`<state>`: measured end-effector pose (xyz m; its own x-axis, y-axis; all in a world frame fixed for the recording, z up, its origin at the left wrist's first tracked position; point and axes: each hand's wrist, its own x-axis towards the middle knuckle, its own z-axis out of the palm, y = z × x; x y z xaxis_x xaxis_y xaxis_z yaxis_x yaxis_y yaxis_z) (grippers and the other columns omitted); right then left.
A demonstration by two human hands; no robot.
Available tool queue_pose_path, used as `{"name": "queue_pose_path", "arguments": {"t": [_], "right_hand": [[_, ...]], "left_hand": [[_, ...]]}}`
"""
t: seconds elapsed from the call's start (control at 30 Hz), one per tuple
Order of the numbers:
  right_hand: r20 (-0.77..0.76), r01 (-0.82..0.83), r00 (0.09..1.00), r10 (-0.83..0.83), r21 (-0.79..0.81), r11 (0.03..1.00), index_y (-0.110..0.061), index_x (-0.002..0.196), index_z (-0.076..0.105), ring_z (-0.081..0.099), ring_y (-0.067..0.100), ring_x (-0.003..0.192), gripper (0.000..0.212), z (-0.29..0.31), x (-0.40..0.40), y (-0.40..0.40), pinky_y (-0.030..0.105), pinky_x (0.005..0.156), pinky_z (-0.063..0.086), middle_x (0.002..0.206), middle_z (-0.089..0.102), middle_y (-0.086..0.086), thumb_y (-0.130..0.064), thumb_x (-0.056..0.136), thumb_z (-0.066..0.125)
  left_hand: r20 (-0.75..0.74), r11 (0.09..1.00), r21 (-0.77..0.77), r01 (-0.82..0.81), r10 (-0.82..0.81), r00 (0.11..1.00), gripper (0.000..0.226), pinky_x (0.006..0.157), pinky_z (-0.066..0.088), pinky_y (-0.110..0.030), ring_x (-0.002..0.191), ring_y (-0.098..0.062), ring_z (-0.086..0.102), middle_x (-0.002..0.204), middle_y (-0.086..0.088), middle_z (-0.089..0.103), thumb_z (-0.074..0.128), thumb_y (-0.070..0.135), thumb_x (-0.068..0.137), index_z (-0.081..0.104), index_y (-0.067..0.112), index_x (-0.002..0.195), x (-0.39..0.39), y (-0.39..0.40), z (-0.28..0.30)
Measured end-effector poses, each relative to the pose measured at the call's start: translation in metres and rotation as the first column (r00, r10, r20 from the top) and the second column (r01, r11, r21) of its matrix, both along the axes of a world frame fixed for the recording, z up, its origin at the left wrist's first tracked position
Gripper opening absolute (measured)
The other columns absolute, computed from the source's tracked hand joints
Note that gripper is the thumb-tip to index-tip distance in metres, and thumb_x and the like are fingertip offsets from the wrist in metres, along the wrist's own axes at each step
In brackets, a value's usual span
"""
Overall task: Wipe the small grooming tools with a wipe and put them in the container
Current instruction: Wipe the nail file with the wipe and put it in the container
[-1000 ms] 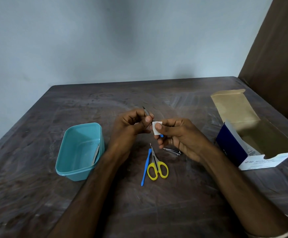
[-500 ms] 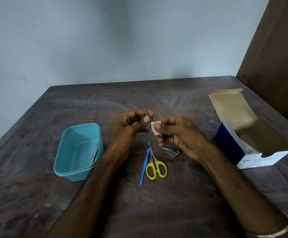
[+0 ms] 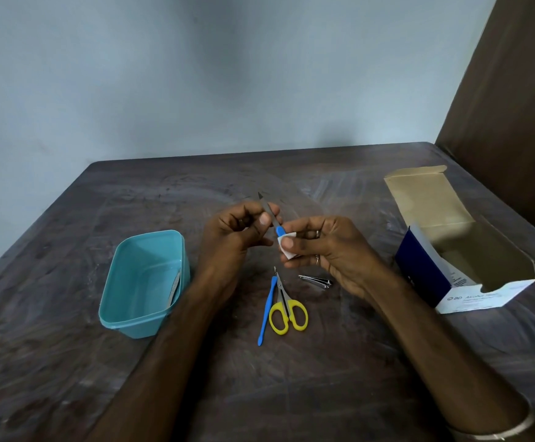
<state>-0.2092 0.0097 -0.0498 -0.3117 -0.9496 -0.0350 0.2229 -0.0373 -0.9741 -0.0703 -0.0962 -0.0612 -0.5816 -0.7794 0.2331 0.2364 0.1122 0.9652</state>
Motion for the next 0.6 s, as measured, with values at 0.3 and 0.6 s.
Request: {"name": "queue_pose_path", "arguments": {"t": [0.3, 0.6], "right_hand": [[-0.009, 0.049, 0.999, -0.049, -0.021, 0.999, -0.006, 0.093, 0.072, 0.074, 0.025, 0.068, 0.022, -0.0037, -0.0013, -0.0010, 0.029, 0.061, 0.060, 0.079, 0.076, 0.015, -0.008, 0.071, 0.075], [-0.099, 0.038, 0.994, -0.036, 0.011, 0.999, 0.000, 0.099, 0.070, 0.076, 0.025, 0.074, 0.016, -0.0068, -0.0012, -0.0022, 0.027, 0.063, 0.061, 0.081, 0.077, 0.011, 0.003, 0.084, 0.071]], "left_hand": [[0.037, 1.000, 0.015, -0.016, 0.015, 0.999, 0.018, 0.084, 0.055, -0.052, 0.099, -0.024, 0.070, 0.110, 0.000, 0.074, 0.059, 0.007, 0.093, 0.073, 0.013, 0.103, -0.0005, 0.0045, 0.0047], [0.041, 0.994, 0.042, -0.105, 0.104, 0.994, 0.017, 0.080, 0.055, -0.043, 0.091, -0.024, 0.070, 0.096, -0.010, 0.076, 0.066, 0.014, 0.091, 0.075, 0.010, 0.104, -0.0012, 0.0050, 0.0040]]}}
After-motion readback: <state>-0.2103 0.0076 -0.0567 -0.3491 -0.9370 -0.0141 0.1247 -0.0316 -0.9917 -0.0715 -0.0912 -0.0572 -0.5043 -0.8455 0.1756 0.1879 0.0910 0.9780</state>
